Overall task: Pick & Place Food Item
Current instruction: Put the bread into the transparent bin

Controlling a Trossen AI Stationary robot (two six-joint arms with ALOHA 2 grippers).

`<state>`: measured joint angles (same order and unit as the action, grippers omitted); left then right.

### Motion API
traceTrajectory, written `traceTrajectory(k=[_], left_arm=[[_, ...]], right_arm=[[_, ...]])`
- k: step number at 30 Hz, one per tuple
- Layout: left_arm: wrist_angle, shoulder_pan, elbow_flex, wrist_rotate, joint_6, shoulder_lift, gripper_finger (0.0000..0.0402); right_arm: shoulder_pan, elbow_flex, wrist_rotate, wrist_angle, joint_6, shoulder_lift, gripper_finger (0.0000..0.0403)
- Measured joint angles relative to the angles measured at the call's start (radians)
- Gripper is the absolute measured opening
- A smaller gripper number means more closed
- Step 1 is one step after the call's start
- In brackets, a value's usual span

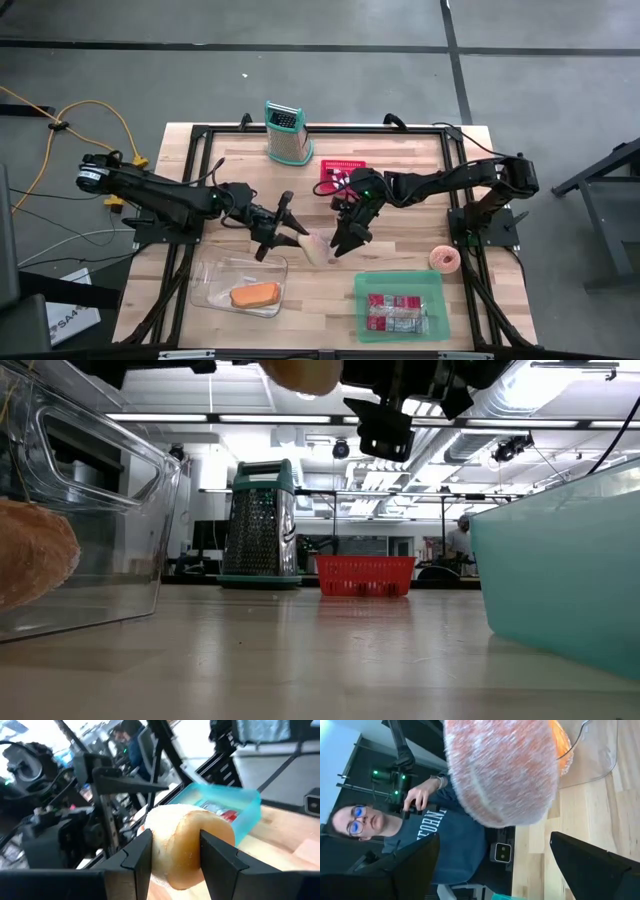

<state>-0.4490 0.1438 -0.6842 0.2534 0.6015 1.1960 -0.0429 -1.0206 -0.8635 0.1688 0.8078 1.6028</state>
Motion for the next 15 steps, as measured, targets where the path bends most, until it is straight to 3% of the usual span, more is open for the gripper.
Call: traceTrajectory(k=[7,15], left_arm=[[0.147,0.071,0.0,-0.152,-0.047,-0.091,0.0137],[0.266,0.203,0.0,-0.294,-0.143,-0.197,0.0137]], right_arm=[[-0.004,0.0,0.039,0.0,-0.007,0.0,0.0368],[-0.003,0.0,0.257,0.0,-0.077,0.0,0.0368]])
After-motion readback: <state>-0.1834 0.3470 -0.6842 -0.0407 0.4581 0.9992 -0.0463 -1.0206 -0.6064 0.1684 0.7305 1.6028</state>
